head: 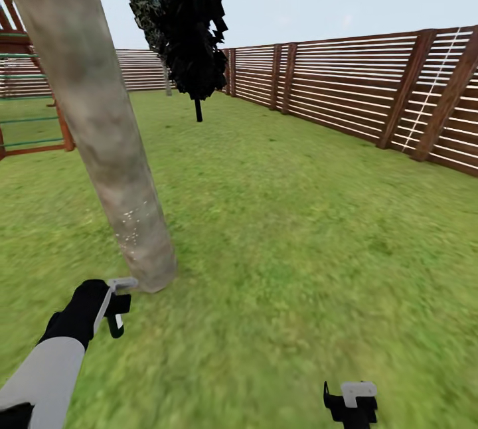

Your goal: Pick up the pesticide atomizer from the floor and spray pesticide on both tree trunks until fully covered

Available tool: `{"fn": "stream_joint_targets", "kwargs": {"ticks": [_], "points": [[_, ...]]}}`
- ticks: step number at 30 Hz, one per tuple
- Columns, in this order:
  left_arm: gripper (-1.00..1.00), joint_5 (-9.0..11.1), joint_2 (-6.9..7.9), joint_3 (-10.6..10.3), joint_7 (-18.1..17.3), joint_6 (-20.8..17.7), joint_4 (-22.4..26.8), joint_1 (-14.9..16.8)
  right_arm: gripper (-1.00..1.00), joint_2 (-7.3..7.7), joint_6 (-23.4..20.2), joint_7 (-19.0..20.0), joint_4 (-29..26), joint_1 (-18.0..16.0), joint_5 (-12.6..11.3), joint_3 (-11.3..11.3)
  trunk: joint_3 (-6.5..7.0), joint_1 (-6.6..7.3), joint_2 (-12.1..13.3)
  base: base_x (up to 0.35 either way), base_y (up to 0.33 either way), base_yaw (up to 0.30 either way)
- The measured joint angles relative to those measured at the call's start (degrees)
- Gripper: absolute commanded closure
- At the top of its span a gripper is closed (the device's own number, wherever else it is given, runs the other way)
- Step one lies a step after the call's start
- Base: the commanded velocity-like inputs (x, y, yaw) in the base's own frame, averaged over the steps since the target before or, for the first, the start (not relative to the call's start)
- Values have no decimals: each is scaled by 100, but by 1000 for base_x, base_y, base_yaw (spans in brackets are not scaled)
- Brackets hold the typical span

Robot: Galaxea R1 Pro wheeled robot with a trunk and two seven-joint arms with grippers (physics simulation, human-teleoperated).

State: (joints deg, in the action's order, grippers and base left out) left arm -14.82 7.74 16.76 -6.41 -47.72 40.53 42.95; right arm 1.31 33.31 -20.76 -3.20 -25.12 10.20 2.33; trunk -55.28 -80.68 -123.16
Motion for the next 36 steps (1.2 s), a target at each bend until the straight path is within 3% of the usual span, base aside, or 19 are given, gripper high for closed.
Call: {"fn": "stream_joint_targets", "kwargs": {"ticks": [2,6,9,10,12,19,21,24,29,36], "points": [[100,-21,-67,16,136,80,-20,-1,-100,0,0,0,0,0,0,0,0,0,0,237,-231,277],[100,-24,24,24,186,150,-34,-14,-100,6,0,0,-1,1,-1,0,0,0,0,212,-236,143],[100,19,-54,-3,188,167,-101,-18,-100,9,0,6,-2,1,-1,-1,0,-1,0,180,-256,11],[100,58,-165,7,187,175,-153,-19,-100,10,1,8,-2,2,2,-1,0,-1,0,163,-272,1],[100,0,-206,22,189,181,-152,-17,-100,10,1,9,-2,1,1,0,0,-1,0,157,-275,0],[100,-80,-185,33,342,195,-170,-25,-100,9,1,7,0,0,6,1,0,-2,0,38,-299,97],[100,-81,-168,35,388,594,-177,-240,-100,9,1,7,0,0,8,1,-1,-2,0,33,-305,272],[100,-69,-136,38,395,750,-245,-285,-100,9,0,9,0,0,8,0,0,-1,0,104,-304,276],[100,-54,-171,27,395,796,-297,-292,-100,7,-5,9,2,0,9,7,0,0,0,214,-269,248],[100,-58,-207,13,396,808,-301,-290,-100,4,-3,9,-2,1,8,9,0,0,0,216,-263,17]]}}
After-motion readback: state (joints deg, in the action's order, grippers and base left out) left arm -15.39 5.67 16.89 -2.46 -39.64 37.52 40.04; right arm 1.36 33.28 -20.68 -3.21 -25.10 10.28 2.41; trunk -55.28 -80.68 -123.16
